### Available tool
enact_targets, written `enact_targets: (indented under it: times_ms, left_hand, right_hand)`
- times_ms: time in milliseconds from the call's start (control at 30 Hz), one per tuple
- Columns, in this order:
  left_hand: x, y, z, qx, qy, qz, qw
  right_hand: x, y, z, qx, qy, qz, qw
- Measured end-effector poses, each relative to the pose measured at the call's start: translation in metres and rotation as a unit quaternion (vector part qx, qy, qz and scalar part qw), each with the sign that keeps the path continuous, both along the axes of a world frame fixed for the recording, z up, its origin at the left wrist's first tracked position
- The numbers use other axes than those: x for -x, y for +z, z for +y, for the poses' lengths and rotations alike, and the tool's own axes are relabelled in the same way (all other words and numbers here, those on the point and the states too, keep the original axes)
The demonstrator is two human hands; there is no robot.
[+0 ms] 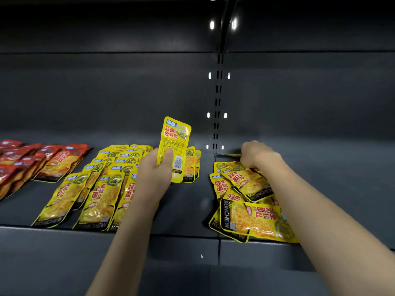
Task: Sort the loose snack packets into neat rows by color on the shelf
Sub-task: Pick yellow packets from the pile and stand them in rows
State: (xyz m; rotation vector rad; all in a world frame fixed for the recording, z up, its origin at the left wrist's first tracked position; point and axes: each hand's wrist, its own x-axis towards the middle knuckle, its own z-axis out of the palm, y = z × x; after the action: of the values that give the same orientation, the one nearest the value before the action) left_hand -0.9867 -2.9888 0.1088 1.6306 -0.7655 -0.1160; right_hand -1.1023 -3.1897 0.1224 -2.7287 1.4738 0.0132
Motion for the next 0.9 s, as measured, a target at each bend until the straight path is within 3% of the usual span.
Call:
enact_targets:
  times_ms: [267, 367, 600, 800, 900]
  left_hand:
    - [0.009, -0.004, 0.006, 0.035, -0.037, 0.065, 0.997]
    - [0.013, -0.001, 0.012, 0.069, -0.072, 0.127, 0.987]
    - [0.01, -0.001, 0.024, 0.122, -0.049, 0.282, 0.95]
    - [-0.013, 0.011, 0.036, 0.128, -0.086, 0.3, 0.941]
    - [-0.031, 0.015, 0.04, 0.137, -0.109, 0.304, 0.936]
  right_hand:
    - [0.003, 0.01, 0.004, 0.079, 0.015, -0.139, 0.987]
    - [0.006, 0.021, 0.025, 0.125, 0.013, -0.205, 0.971]
    - [0.011, 0.02, 0.078, -0.005, 0.062, -0.312, 0.948]
    - [0.005, 0.016, 0.114, -0.048, 0.053, -0.351, 0.934]
    - [-0.008, 0.018, 0.12, -0.071, 0.041, -0.407, 0.91]
